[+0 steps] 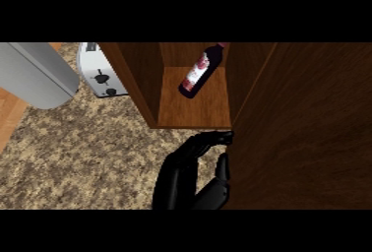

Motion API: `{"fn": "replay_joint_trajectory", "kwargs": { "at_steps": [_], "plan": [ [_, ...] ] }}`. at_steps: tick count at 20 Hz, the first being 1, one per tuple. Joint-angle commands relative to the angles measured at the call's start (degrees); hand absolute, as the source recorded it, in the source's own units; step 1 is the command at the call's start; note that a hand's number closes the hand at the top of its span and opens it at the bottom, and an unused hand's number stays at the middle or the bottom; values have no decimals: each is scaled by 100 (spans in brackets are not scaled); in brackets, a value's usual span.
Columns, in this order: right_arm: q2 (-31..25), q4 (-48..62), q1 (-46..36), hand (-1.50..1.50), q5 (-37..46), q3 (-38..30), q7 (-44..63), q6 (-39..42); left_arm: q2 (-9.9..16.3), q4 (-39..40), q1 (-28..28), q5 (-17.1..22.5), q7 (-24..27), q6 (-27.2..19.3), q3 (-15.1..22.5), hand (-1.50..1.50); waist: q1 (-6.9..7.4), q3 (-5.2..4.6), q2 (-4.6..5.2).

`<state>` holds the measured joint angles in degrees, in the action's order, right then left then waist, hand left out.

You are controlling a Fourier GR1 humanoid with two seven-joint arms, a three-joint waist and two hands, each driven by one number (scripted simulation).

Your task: Pick up the wine, place it into the cabinet and close the cabinet

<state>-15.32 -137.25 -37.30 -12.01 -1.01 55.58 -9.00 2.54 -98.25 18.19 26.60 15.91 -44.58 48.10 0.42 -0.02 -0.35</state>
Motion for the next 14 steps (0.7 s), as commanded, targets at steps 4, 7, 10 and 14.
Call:
{"fn": "replay_joint_trajectory", "kwargs": {
  "at_steps": [4,7,10,14],
  "plan": [
    [-105,-128,-387,-150,-34,-51,533,-248,965,-1068,-1439,10,477,814,474,150,-19,-6,10],
    [101,-105,-62,-150,-99,349,200,-46,1461,-1842,-1568,-2,103,845,341,150,8,-2,15],
    [76,-575,259,150,-496,732,135,417,1917,-1942,-2047,244,634,1359,113,150,25,-2,10],
    [486,-348,172,150,-523,1224,-133,329,2665,-2508,-2349,616,570,1927,-286,150,87,-6,18]
  ]
}}
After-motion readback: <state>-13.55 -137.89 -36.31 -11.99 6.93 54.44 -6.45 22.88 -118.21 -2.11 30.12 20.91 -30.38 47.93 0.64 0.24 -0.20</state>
